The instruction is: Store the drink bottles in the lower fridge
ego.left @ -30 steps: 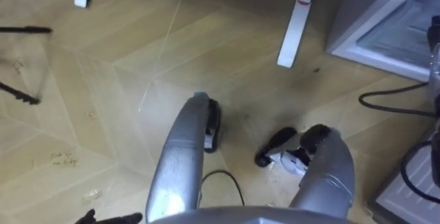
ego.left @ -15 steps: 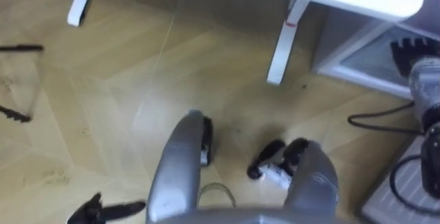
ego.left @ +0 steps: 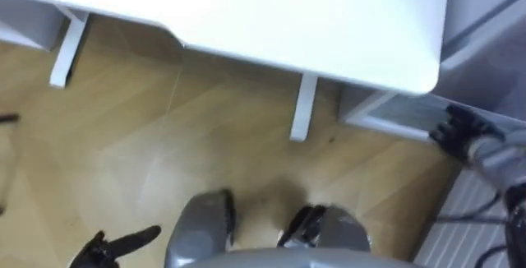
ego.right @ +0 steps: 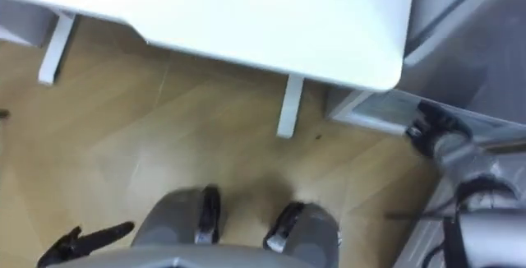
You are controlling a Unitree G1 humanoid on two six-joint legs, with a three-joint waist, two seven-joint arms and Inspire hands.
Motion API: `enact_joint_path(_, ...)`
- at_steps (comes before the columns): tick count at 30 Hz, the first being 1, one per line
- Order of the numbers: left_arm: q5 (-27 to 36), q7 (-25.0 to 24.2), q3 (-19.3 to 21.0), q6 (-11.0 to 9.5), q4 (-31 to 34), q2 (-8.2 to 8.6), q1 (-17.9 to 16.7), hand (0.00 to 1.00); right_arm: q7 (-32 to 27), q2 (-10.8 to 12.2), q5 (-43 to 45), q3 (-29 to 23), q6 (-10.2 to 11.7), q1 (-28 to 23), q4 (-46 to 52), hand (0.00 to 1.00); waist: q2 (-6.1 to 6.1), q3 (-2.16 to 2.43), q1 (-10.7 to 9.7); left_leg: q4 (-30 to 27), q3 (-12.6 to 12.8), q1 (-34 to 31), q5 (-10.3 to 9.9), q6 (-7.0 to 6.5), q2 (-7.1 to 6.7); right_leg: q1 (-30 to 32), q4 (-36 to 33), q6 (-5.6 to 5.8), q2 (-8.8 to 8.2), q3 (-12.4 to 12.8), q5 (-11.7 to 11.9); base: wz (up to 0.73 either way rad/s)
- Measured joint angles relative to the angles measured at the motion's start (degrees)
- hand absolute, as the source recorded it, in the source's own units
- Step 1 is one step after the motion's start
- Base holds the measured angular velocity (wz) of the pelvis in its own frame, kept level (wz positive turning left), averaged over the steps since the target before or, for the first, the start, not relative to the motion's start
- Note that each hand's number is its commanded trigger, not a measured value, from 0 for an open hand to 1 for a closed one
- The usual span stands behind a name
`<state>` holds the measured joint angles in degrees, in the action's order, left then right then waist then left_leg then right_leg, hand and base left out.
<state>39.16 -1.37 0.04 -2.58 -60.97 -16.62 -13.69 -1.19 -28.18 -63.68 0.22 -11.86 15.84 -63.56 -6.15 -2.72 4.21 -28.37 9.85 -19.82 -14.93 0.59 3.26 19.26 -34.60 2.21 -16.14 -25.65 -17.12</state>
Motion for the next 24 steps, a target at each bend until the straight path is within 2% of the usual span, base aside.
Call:
enact_joint_path(1,0.1,-0.1,0.4,-0.1,-0.5,0.09,-0.4,0.00,0.3,0.0,4.0,-0.2,-0.3,-2.7,3.3,0.00,-0.78,0.66,-1.2,2.5,0.0,2.9,0.5,0.10,-0.10,-2.5,2.8,0.49,0.96,0.6,1.0,-0.35)
enact_joint_path(2,0.1,-0.2,0.9,-0.1,-0.8,0.28,-0.6,0.00,0.4,-0.1,5.9,-0.5,-0.3,-4.1,5.3,0.00,-1.01,0.95,-1.9,4.0,0.2,4.6,0.6,0.10,-0.14,-3.9,4.3,0.75,1.48,0.8,1.4,-0.37)
enact_joint_path(4,0.1,-0.6,2.0,-0.1,-1.1,0.68,-1.4,0.00,0.0,-0.3,8.6,-3.9,-0.9,-8.4,12.0,0.00,-2.04,1.96,-3.9,8.2,1.1,10.3,1.1,0.13,-0.49,-8.4,9.0,1.54,3.26,2.8,3.0,-0.48)
enact_joint_path(7,-0.3,-1.8,2.2,0.2,-0.9,1.09,-1.1,0.00,-0.6,-0.3,11.0,-6.6,-0.6,-12.7,18.0,0.00,-1.55,2.39,-5.9,10.7,1.7,14.9,1.1,0.16,-0.26,-12.7,13.6,2.12,4.98,4.2,5.0,-0.41)
enact_joint_path(11,-2.1,-2.8,4.5,1.4,-0.6,2.16,-0.6,0.00,-3.5,-0.1,17.8,-12.8,1.0,-16.1,28.5,0.00,-0.67,2.64,-6.5,12.5,4.0,18.1,1.1,0.16,0.14,-14.8,16.2,2.24,6.27,6.1,6.6,-0.34)
enact_joint_path(13,-2.8,-2.8,4.6,2.5,-0.6,2.25,-0.7,0.00,-6.2,-0.1,20.9,-15.1,3.5,-18.5,32.8,0.00,-0.18,2.53,-6.5,13.2,4.1,19.6,1.1,0.16,0.15,-16.3,17.0,2.27,6.53,6.1,6.9,-0.04)
enact_joint_path(15,-2.8,-2.7,4.6,3.3,-0.6,2.22,-1.2,0.00,-8.2,-0.1,23.1,-15.8,5.1,-19.2,33.9,0.00,0.02,2.67,-6.7,13.8,4.4,20.6,1.1,0.17,0.14,-16.8,17.0,2.30,6.63,6.5,6.9,-0.05)
enact_joint_path(19,-4.6,-2.7,4.9,4.3,0.9,2.30,-3.7,0.00,-13.1,0.0,31.2,-17.6,5.0,-20.1,37.9,0.00,0.31,2.84,-7.4,15.1,4.2,21.5,1.2,0.27,0.03,-17.3,16.8,2.24,6.71,7.2,6.9,-0.04)
enact_joint_path(24,-9.9,-2.6,6.6,5.0,1.3,2.61,-4.0,0.00,-18.5,0.0,39.7,-19.3,5.8,-21.5,43.2,0.00,0.16,2.76,-7.5,15.4,4.5,22.3,1.3,0.41,0.09,-17.8,16.9,2.15,6.92,7.4,7.0,-0.03)
